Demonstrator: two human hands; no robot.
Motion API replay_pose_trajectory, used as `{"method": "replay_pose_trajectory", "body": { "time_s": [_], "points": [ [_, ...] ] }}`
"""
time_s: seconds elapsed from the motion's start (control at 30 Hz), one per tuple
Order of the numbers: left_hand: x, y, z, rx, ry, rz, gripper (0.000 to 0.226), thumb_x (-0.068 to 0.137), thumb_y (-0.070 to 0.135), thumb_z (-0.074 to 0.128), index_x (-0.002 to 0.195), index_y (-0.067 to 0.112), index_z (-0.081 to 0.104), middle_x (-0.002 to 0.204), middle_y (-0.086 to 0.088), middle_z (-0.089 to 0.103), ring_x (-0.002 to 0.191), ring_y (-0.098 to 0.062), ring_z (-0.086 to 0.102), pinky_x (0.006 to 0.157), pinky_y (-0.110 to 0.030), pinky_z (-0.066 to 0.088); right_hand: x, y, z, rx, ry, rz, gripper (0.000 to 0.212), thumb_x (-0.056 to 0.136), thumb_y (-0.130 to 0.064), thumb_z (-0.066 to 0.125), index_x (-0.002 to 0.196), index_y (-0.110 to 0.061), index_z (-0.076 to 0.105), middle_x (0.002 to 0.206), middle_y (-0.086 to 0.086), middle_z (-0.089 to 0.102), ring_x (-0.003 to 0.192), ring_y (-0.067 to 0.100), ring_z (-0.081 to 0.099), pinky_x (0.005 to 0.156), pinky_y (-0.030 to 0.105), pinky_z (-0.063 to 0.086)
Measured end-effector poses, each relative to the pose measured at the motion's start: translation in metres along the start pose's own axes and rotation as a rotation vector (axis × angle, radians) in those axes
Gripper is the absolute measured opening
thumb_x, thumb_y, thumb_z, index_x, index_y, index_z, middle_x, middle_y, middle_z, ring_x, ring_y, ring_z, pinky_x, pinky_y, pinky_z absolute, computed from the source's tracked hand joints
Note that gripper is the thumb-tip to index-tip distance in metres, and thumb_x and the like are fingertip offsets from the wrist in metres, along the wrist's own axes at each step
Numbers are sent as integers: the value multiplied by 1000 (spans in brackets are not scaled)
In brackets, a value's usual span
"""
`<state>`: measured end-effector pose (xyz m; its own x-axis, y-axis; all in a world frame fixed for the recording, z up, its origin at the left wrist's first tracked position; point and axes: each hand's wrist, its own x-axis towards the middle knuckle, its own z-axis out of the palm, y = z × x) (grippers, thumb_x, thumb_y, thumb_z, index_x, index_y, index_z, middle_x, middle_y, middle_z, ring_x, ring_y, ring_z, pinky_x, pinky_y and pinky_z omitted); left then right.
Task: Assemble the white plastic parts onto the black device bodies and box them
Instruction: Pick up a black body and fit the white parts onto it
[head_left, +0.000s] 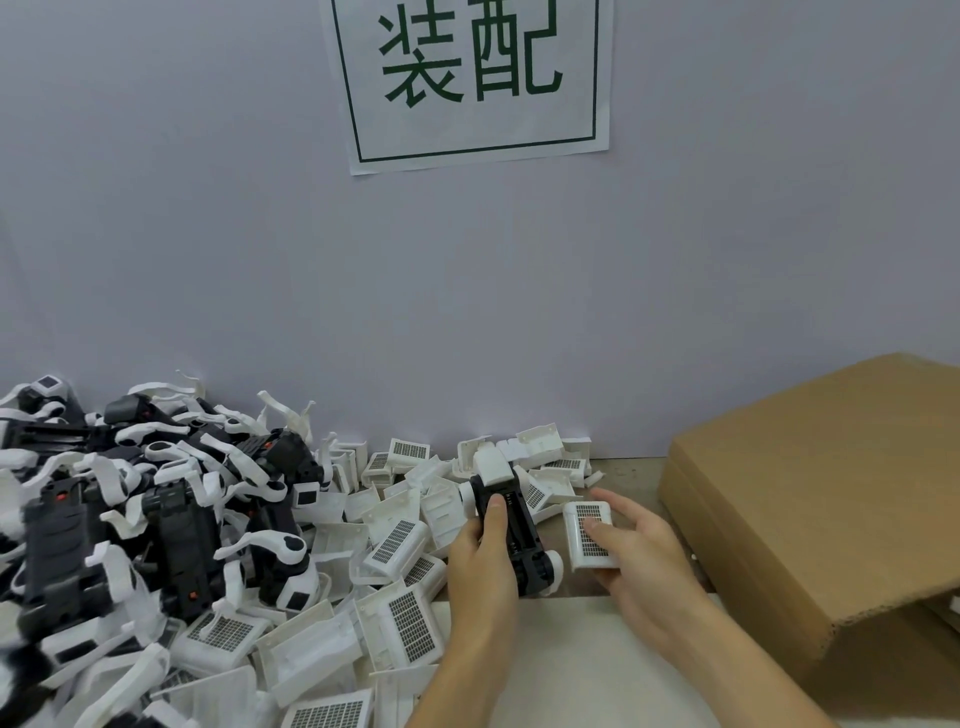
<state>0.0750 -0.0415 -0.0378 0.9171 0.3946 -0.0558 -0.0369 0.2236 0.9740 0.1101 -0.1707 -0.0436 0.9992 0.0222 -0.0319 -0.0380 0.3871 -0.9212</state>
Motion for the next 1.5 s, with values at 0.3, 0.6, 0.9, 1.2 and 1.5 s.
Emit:
{"method": "replay_pose_trajectory", "body": {
  "time_s": [0.3,0.6,0.9,1.2,1.5],
  "points": [
    [0,-1,2,-59,-61,-32,30,104,38,46,114,25,71,106,-1,77,100,-20,72,82,-34,58,-7,-8,6,32,-93,-114,40,93,15,51,116,-12,68,105,12,76,93,22,74,82,37,56],
    [2,-8,6,-92,-148,-26,50,105,50,32,119,24,73,112,-1,76,111,-20,70,107,-50,48,-16,-4,22,-231,-146,-332,39,90,4,67,117,-23,67,102,-7,78,98,10,74,77,19,57],
    [3,-9,5,-100,-252,-34,50,103,51,38,120,17,70,115,-11,75,88,-16,73,64,-23,58,-20,-3,23,-293,-121,-353,35,87,1,72,111,-25,71,93,-7,77,88,7,73,70,17,56],
    [-2,-5,2,-11,-262,115,25,100,34,56,122,27,66,111,7,76,102,-6,71,84,-23,58,-18,-1,21,-327,-3,-369,28,86,-8,75,108,-24,70,87,8,70,81,18,69,72,25,57],
    [-1,-5,2,-8,-180,124,26,101,36,53,117,26,70,106,7,77,96,-6,73,76,-19,57,-16,1,20,-361,13,-301,14,86,-18,77,93,-10,69,87,11,72,80,20,69,68,26,56]
  ]
}}
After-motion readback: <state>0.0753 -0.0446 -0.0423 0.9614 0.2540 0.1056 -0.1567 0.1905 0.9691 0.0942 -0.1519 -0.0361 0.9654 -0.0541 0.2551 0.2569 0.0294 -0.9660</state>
